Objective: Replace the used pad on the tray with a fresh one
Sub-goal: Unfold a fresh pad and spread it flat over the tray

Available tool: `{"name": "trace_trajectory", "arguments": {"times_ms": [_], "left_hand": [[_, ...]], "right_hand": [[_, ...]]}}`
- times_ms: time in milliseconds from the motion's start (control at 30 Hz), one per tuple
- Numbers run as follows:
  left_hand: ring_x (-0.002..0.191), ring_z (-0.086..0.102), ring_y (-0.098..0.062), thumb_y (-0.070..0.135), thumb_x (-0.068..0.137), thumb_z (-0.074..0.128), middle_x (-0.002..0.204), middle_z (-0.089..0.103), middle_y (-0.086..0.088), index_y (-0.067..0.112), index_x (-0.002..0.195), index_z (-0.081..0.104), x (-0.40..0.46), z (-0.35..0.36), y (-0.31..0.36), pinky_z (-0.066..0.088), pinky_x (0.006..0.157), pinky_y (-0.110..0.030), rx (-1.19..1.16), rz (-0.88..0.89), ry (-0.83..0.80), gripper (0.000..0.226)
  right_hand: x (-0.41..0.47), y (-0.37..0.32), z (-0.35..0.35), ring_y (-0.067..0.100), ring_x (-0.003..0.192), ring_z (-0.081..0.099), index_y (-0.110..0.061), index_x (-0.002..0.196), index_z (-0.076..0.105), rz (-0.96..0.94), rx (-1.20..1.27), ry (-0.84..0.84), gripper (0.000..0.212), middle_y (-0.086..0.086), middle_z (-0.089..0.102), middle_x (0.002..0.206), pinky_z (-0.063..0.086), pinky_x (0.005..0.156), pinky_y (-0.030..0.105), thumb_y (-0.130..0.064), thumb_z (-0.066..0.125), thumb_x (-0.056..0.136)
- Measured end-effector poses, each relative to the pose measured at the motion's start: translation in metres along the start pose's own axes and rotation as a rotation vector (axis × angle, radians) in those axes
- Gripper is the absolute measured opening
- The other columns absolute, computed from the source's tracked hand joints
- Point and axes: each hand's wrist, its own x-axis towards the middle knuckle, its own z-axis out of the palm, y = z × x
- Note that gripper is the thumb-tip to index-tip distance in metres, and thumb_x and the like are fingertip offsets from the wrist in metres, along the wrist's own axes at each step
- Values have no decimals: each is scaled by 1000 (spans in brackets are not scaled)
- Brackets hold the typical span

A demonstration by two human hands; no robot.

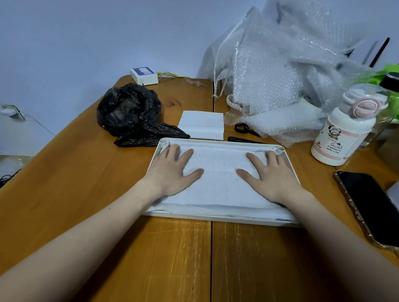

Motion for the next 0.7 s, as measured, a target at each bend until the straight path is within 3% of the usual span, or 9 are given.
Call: {"name": "trace_trajectory", "arguments": {"times_ms": [233,333,467,567,633,700], "left_hand": [[139,22,-26,73,85,19,144,30,-7,25,150,14,6,-2,2,18,116,-40,83,-7,-44,81],[146,7,-28,73,86,19,156,17,-10,22,151,8,4,-3,2,10,119,-42,78,-11,-93,84],[147,-9,-30,73,86,15,160,-2,-13,19,152,-1,0,-8,3,-1,119,-45,119,-10,-196,87],[147,-3,-29,65,91,18,159,6,-13,18,149,14,-3,-15,3,-1,119,-48,187,111,-117,76],[148,-2,-23,59,94,25,160,5,-7,21,149,18,-8,-20,7,2,120,-45,139,263,-133,67],[148,-6,-17,68,88,31,161,-4,0,24,151,8,-13,-25,14,2,120,-43,56,285,-312,80]], "right_hand": [[6,1,0,30,145,-3,-35,149,1,27,1,-101,77,11,6,157,5,117,44,-74,13,83],[6,0,1,28,146,-6,-31,149,0,28,-10,-103,77,10,4,158,4,117,43,-72,12,85],[3,-2,2,31,142,16,-20,148,20,-13,-149,68,81,14,26,151,16,116,44,-70,8,85],[-2,-5,-8,28,130,32,-16,132,46,-216,-233,227,77,9,41,139,31,102,41,-64,9,85],[-8,-7,-12,23,128,32,-23,138,40,-336,-93,135,65,5,39,140,33,100,38,-63,28,89],[-15,-9,-14,21,133,25,-30,145,24,-338,31,-74,76,2,31,146,29,108,39,-69,40,82]]}}
